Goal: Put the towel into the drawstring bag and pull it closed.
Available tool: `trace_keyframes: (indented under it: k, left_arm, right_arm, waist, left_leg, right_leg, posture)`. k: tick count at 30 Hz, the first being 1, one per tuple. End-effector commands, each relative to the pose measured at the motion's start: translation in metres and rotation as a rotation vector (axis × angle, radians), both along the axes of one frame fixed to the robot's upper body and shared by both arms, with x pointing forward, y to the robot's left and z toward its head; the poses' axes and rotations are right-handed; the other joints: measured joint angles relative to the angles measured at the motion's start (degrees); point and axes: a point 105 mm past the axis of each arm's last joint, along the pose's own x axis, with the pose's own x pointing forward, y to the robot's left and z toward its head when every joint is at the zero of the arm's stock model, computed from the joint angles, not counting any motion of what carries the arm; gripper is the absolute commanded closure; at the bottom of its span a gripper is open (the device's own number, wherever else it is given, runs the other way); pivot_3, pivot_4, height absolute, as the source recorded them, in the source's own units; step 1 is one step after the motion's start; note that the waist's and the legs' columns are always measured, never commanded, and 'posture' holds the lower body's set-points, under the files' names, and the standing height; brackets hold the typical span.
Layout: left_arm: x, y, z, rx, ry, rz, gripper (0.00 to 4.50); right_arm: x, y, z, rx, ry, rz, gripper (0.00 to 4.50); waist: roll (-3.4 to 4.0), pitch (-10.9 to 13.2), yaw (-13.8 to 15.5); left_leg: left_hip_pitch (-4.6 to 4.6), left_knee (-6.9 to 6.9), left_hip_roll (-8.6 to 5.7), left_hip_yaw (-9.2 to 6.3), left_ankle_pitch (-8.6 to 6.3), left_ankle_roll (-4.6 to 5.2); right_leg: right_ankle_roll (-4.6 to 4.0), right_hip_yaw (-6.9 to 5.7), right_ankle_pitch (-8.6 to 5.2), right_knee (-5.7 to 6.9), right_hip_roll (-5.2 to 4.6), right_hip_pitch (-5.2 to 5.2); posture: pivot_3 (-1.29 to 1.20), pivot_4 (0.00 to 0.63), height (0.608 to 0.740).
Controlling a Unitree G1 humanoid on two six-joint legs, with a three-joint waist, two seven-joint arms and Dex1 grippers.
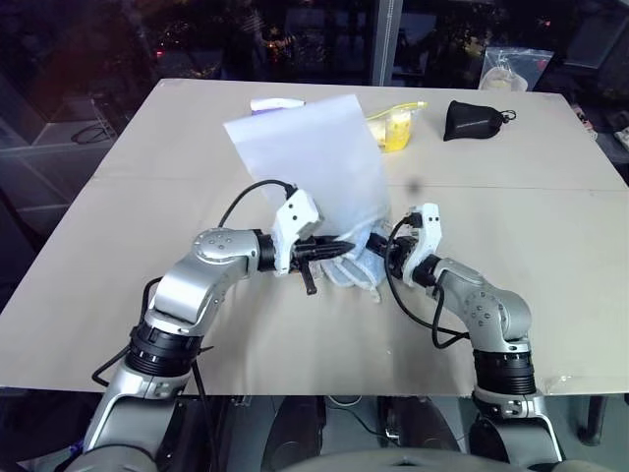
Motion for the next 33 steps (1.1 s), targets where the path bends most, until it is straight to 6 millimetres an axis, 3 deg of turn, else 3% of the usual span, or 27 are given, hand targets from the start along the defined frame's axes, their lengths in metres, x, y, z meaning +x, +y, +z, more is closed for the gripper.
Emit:
trace_keyframes:
  k: [1,8,12,18,21,23,27,29,33]
  left_arm:
    - [0.008,0.002,0.008,0.009,-0.093,0.036,4.5]
    - [-0.002,-0.011,0.014,-0.014,-0.192,-0.042,4.5]
    - [-0.014,-0.007,0.003,-0.024,-0.129,-0.071,4.5]
    - [-0.029,-0.018,0.015,-0.185,0.005,-0.1,4.5]
    - [-0.037,-0.021,0.026,-0.294,0.135,-0.119,4.5]
    - [-0.041,-0.021,0.032,-0.385,0.257,-0.127,4.5]
    - [-0.039,-0.021,0.019,-0.415,0.368,-0.081,4.5]
    - [-0.039,-0.024,0.015,-0.409,0.377,-0.084,4.5]
    - [-0.034,-0.038,0.014,-0.446,0.395,-0.093,4.5]
  right_arm:
    - [0.002,0.001,0.015,0.057,-0.018,-0.011,4.49]
    - [0.003,0.02,0.017,0.132,0.013,0.006,4.49]
    - [0.014,0.028,0.014,0.255,0.05,-0.017,4.49]
    - [0.008,0.042,0.013,0.298,0.034,0.057,4.49]
    - [-0.009,0.025,0.03,0.338,0.001,0.098,4.49]
    - [-0.021,0.002,0.037,0.28,-0.021,0.097,4.49]
    - [-0.014,-0.038,0.035,0.099,-0.022,-0.073,4.49]
    - [-0.011,-0.04,0.028,0.052,-0.003,-0.097,4.49]
    - [-0.002,-0.014,0.021,0.085,0.016,-0.078,4.49]
  waist:
    - [0.01,0.01,-0.01]
    - [0.02,0.01,-0.12]
    - [0.04,0.03,-0.29]
    - [0.07,0.05,-0.18]
    - [0.08,0.06,-0.21]
    - [0.11,0.08,0.11]
    - [0.13,0.09,0.01]
    - [0.13,0.09,-0.38]
    - [0.14,0.09,-0.55]
  left_leg:
    - [-0.02,0.0,-0.01,0.0,0.0,0.0]
    - [-0.04,-0.01,-0.02,0.0,0.0,0.0]
    - [0.02,-0.07,0.03,-0.01,0.0,0.0]
    - [-0.07,-0.06,0.03,-0.06,0.0,0.0]
    - [-0.07,-0.06,0.04,-0.09,0.0,0.0]
    - [-0.09,-0.07,0.04,-0.18,0.0,0.0]
    - [-0.1,-0.02,-0.03,-0.33,0.0,0.0]
    - [-0.04,0.0,-0.13,-0.32,0.0,0.0]
    - [0.05,-0.03,0.0,-0.4,0.0,0.0]
  right_leg:
    - [0.0,0.0,0.0,-0.01,-0.01,0.0]
    - [0.0,0.04,0.0,-0.04,-0.05,-0.01]
    - [0.0,0.06,0.0,-0.02,-0.02,-0.02]
    - [0.0,0.07,0.0,-0.03,-0.04,-0.09]
    - [0.01,0.1,0.01,-0.03,-0.05,-0.1]
    - [0.02,0.05,0.0,-0.02,-0.05,-0.1]
    - [0.03,-0.06,-0.01,-0.07,-0.15,0.01]
    - [0.02,-0.05,-0.02,-0.07,-0.13,0.03]
    - [-0.19,-0.02,-0.13,0.0,0.13,0.02]
  posture:
    - [0.0,0.15,0.74]
    - [0.0,0.15,0.74]
    - [0.0,0.15,0.74]
    - [0.0,0.15,0.74]
    - [0.0,0.15,0.74]
    - [0.0,0.15,0.74]
    - [0.0,0.15,0.74]
    - [0.0,0.15,0.74]
    - [0.0,0.15,0.74]
